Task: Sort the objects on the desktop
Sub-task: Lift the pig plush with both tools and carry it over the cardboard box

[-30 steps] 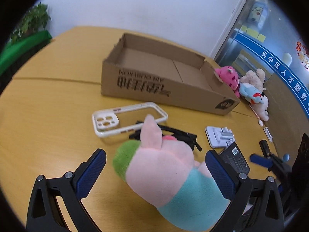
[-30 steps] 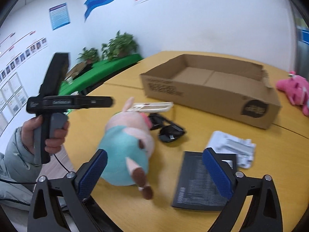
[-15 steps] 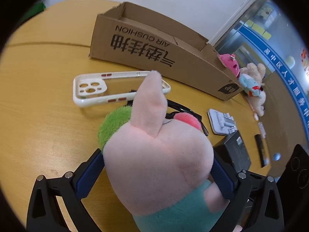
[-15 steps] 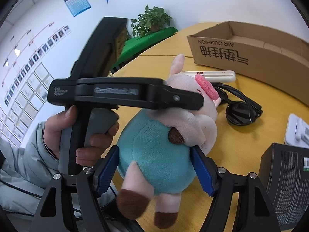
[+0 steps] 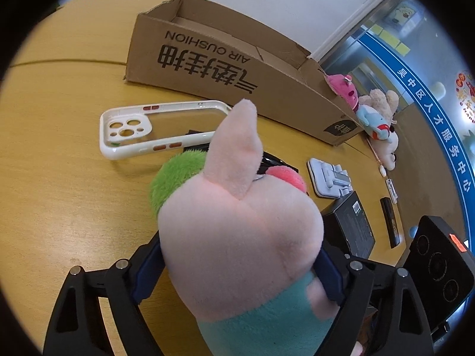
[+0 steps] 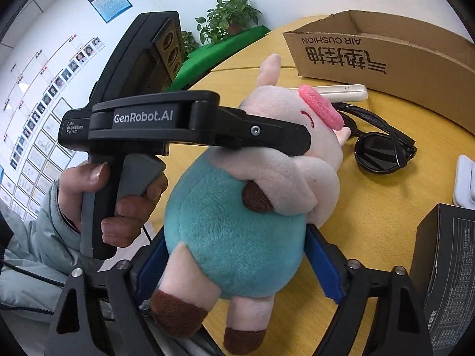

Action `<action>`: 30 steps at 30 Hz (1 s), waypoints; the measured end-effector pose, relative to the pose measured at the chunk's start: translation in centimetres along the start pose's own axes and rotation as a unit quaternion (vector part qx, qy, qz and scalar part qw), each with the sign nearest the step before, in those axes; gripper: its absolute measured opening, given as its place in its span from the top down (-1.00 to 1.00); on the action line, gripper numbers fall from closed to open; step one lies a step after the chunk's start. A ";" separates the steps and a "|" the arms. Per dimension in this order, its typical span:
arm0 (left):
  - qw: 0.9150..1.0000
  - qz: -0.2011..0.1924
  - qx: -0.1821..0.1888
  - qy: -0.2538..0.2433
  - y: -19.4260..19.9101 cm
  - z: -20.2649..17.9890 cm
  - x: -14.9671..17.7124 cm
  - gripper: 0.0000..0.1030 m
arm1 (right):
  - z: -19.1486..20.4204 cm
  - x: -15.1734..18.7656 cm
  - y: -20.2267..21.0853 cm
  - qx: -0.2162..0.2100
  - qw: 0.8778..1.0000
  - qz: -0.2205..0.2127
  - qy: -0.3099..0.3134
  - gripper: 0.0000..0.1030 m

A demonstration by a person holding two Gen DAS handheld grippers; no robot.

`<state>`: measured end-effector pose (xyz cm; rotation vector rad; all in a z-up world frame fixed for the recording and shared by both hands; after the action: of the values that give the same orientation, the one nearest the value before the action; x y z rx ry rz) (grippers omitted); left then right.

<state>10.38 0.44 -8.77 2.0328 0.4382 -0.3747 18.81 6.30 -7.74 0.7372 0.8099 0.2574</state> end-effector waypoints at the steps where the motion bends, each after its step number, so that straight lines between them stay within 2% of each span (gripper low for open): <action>1: 1.000 -0.001 -0.004 -0.007 0.1 -0.2 -0.1 -0.69 | 0.1 0.0 0.1 -0.002 1.000 -0.001 0.006 -0.60; 4: 1.000 -0.008 -0.010 -0.008 0.6 -0.5 -0.9 -0.64 | 0.1 -0.8 0.3 -0.009 1.000 -0.009 0.002 -0.57; 8: 0.999 -0.031 -0.002 -0.013 1.9 -1.5 -3.0 -0.64 | 0.4 -2.5 2.3 -0.009 0.999 -0.042 0.010 -0.55; 12: 0.996 -0.070 -0.004 -0.055 4.0 -4.0 -6.4 -0.63 | 0.6 -5.0 4.7 0.006 0.997 -0.074 0.033 -0.55; 15: 0.992 -0.099 0.009 -0.073 5.3 -5.6 -9.6 -0.63 | 0.7 -7.2 7.2 0.031 0.992 -0.106 0.059 -0.55; 23: 0.977 -0.167 0.016 -0.134 8.6 -9.8 -18.4 -0.63 | -0.4 -14.5 13.1 0.074 0.979 -0.165 0.099 -0.55; 30: 0.962 -0.211 0.020 -0.170 11.4 -12.5 -25.6 -0.63 | -1.5 -21.4 17.3 0.096 0.966 -0.197 0.137 -0.54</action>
<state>-6.12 2.46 16.97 1.8537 0.6517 -0.9831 4.38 9.47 15.52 0.7117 1.2367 -0.0829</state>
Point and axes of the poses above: each gripper's, at about its wrist camera, not at the fingertips, and y roughly against the way its jaws point, z to its left, x to its underside, the point moved 8 cm from there along -y, roughly the way its jaws point, and after that the axes turned 1 degree about -x, right-handed, at the moved point
